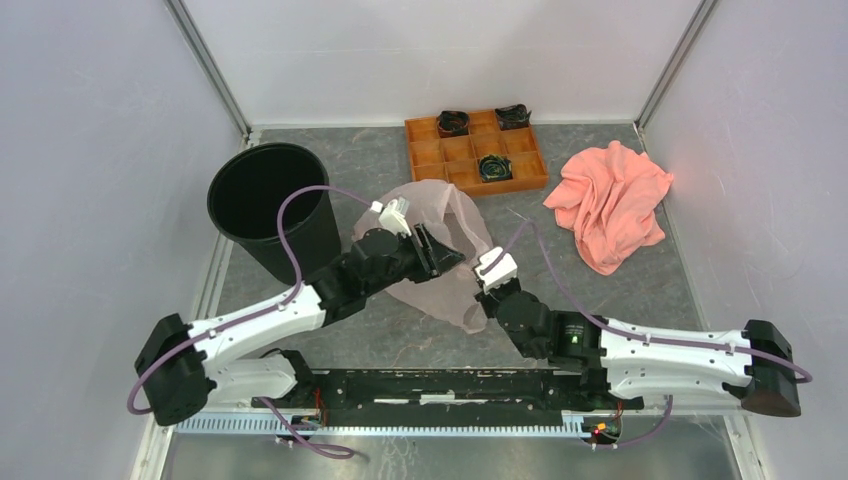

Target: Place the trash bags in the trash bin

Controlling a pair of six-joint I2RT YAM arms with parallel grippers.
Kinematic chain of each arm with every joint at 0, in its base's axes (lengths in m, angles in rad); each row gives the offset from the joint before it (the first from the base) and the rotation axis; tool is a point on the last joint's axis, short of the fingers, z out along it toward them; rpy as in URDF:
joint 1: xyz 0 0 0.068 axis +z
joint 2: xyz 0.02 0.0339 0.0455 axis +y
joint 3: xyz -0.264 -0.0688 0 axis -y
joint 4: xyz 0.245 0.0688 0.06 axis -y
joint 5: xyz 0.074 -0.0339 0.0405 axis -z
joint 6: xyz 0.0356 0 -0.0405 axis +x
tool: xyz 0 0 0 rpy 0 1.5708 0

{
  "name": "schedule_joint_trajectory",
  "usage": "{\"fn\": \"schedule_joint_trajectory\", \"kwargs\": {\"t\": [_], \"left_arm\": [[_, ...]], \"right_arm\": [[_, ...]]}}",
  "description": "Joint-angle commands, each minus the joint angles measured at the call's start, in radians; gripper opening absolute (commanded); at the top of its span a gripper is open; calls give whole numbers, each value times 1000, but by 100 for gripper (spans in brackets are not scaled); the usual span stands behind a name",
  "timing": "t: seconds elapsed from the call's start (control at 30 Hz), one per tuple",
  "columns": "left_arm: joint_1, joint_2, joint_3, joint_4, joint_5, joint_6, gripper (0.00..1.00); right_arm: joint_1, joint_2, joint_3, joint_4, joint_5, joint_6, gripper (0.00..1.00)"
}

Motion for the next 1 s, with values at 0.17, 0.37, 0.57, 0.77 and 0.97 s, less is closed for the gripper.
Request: {"fn": "schedule_joint_trajectory", "kwargs": {"t": [0.17, 0.37, 0.57, 0.77, 0.97], "left_arm": [[-3, -244, 231, -557, -229, 301, 93], [-4, -340, 408, -896, -592, 494, 99], [-3, -259, 538, -1000, -937, 668, 100], [126, 9, 705, -1143, -1037, 672, 100], [231, 130, 703, -1088, -897, 715, 100]], "right_arm": [[-1, -83, -98, -70, 234, -125, 1], [-3, -208, -133, -159, 235, -83, 1], [-5, -292, -101, -179, 206, -98, 1], [-4, -265, -55, -235, 192, -67, 1], [-3, -246, -62, -249, 161, -34, 1]]}}
